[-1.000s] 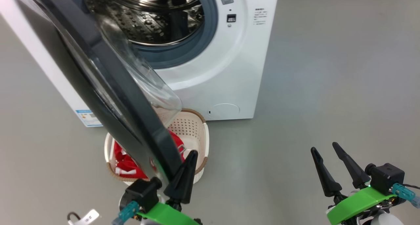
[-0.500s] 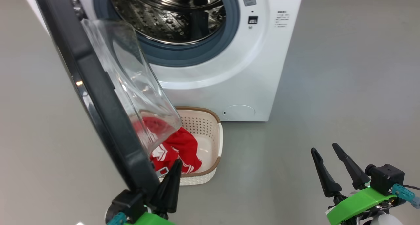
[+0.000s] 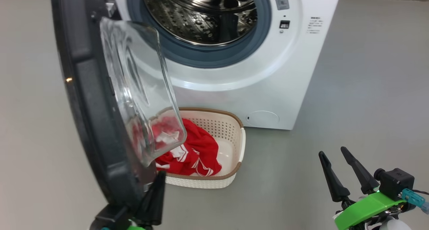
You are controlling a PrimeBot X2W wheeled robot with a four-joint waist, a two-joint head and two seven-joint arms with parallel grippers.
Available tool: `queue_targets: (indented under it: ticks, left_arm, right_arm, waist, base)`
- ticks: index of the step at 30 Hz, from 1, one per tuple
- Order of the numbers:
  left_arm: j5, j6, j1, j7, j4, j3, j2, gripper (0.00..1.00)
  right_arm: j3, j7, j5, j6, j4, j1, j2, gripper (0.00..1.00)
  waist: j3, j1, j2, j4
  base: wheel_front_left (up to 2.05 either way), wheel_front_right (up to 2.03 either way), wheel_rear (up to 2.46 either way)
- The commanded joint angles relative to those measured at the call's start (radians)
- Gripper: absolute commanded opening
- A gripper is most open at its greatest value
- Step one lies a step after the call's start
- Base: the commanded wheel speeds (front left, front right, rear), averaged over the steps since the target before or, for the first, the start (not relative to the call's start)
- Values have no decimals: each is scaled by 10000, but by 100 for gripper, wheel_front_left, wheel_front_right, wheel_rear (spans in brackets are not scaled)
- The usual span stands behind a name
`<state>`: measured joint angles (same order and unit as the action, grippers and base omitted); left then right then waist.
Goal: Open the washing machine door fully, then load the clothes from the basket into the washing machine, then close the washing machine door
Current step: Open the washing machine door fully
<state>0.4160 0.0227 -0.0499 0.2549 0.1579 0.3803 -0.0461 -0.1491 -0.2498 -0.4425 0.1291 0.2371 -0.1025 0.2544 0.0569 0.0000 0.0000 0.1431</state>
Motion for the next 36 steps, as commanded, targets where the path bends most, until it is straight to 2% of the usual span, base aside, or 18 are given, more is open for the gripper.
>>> queue_targets:
  ticks: [1,22,36]
  left_arm:
    - [0,-336,-478,69,-359,-891,-444,0]
    - [243,-1130,59,-406,-1307,-1959,-1385,0]
    - [556,-1139,-579,-684,-553,-2557,-2028,0]
  right_arm:
    - [-142,-120,-26,16,-235,2,59,100]
    - [-59,-120,11,16,-306,21,26,100]
    - [34,-120,45,16,-339,-114,-5,100]
  waist:
    - [-61,0,0,181]
    - [109,0,0,1142]
    - [349,0,0,1921]
  base:
    - [0,0,0]
    - [0,0,0]
    - [0,0,0]
